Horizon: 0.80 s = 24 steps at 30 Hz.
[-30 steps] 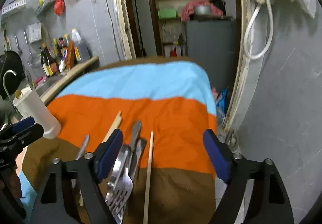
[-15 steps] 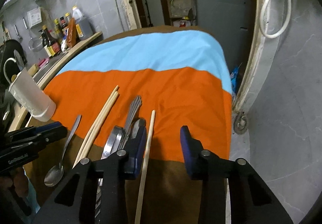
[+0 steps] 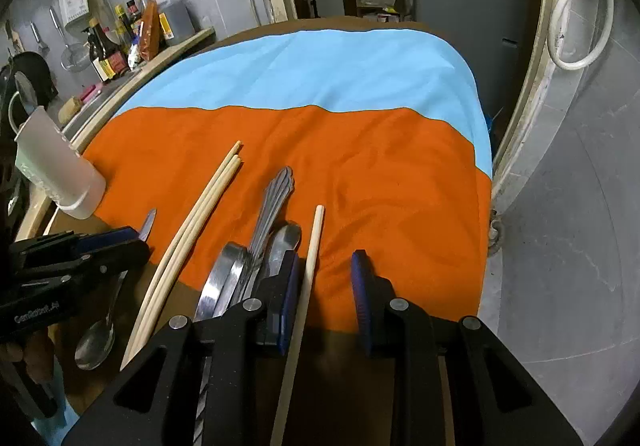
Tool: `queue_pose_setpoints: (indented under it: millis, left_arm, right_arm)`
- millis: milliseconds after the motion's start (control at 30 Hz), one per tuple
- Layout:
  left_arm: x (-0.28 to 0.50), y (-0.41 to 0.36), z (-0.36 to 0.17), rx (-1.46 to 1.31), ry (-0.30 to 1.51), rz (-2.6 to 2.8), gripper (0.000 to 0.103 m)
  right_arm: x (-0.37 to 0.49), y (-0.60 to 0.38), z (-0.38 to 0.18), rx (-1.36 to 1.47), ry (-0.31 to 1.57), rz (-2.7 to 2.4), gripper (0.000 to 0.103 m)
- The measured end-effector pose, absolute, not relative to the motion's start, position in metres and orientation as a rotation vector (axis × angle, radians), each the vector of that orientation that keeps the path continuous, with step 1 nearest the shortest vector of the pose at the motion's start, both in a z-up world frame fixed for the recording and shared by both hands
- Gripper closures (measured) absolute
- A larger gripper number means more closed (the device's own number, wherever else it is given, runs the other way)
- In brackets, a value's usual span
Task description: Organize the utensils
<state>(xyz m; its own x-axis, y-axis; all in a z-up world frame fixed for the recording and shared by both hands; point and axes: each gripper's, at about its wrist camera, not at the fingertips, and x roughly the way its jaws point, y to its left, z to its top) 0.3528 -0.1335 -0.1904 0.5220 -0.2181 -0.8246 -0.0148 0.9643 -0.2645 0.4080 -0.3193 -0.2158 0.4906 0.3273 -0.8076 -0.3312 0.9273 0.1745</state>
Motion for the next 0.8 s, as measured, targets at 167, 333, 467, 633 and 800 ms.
queue_pose_setpoints:
  millis: [167,333,467,633,800]
  left_arm:
    - [0.359,-0.134,-0.192,-0.253,1.048,-0.119,0.089]
    - [0.362,-0.135,-0.191,-0.251,1.078,-0.115,0.089]
    - [0.361,-0.134,-0.191,-0.247,1.078,-0.12,0.089]
    - [0.363,-0.135,-0.19,-0.236,1.079,-0.095,0.091]
    - [0.358,-0.132,-0.185,-0.281,1.068,-0.101,0.1]
  right_arm:
    - [0.418,-0.315,-0.215,-0.022,1.018,0.392,0.079]
    - [0.42,-0.309,-0.215,-0.069,1.043,0.368,0.079]
    - [0.419,-0.302,-0.213,-0.102,1.057,0.34,0.079]
    - [0.425,-0.304,-0.211,-0.053,1.086,0.311,0.079]
    - [0.429,-0.301,-0.208,-0.046,1.115,0.32,0.099]
